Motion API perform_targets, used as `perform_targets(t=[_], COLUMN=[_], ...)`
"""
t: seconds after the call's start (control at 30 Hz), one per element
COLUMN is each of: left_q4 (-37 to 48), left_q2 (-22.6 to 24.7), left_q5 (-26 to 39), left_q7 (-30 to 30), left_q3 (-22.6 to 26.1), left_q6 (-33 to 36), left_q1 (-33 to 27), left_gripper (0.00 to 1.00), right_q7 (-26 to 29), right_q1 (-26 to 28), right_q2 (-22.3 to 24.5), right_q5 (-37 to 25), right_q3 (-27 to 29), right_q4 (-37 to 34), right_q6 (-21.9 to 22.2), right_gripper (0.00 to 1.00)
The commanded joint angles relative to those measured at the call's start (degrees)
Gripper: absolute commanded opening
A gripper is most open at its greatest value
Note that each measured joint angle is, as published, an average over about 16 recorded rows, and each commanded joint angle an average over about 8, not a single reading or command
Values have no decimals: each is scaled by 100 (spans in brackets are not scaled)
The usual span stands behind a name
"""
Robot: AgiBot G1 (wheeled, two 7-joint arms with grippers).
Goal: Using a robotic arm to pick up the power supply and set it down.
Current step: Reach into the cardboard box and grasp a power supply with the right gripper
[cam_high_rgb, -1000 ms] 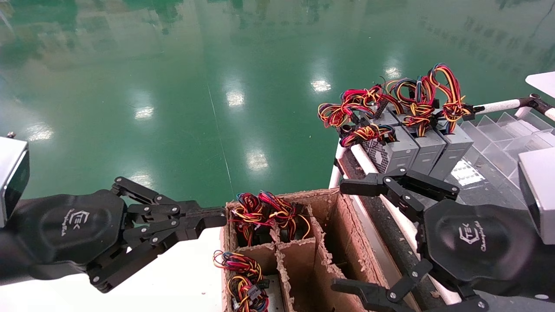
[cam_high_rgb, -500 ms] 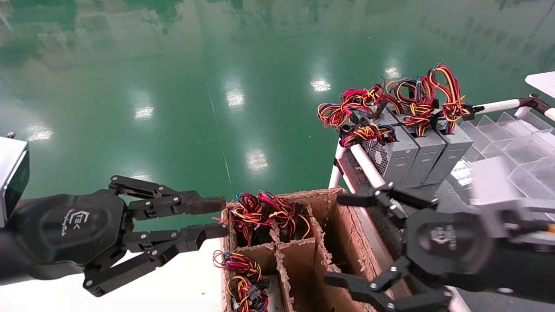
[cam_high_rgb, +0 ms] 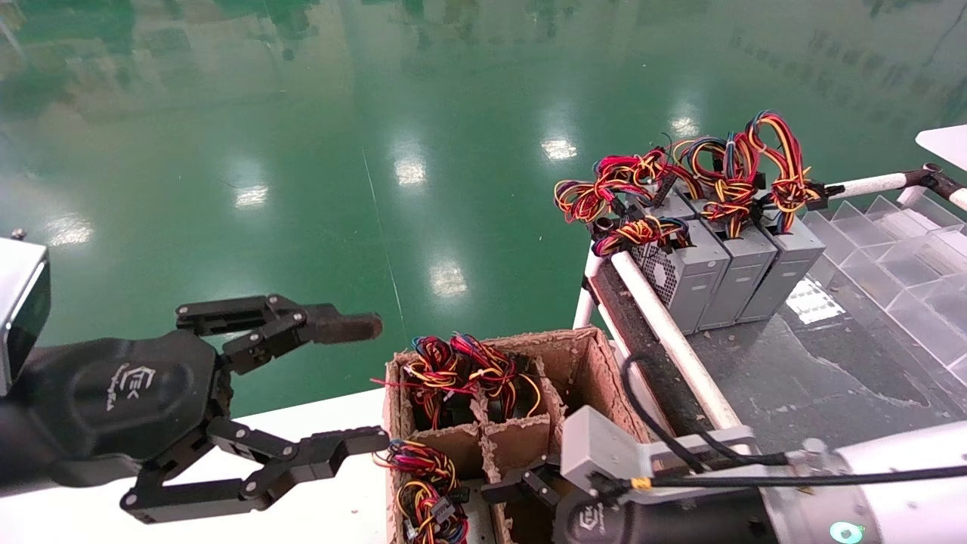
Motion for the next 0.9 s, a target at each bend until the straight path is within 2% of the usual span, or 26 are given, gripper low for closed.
perform_targets(t=[0.03,0.4,0.9], left_q4=[0,0,0], left_q2=[0,0,0], left_q5=[0,0,-1], left_q7=[0,0,0], left_q3=[0,0,1], left_q6=[0,0,0], left_q1=[0,0,0], left_gripper=[100,100,100], right_q7=[28,80,-46], right_q1=[20,-40,-164], right_q2=[-135,-457,-505], right_q5=[-133,-499,-741], right_q3=[-86,-265,-312], right_q4=[-86,-119,2], right_q6=[55,379,631], right_gripper=[0,0,0])
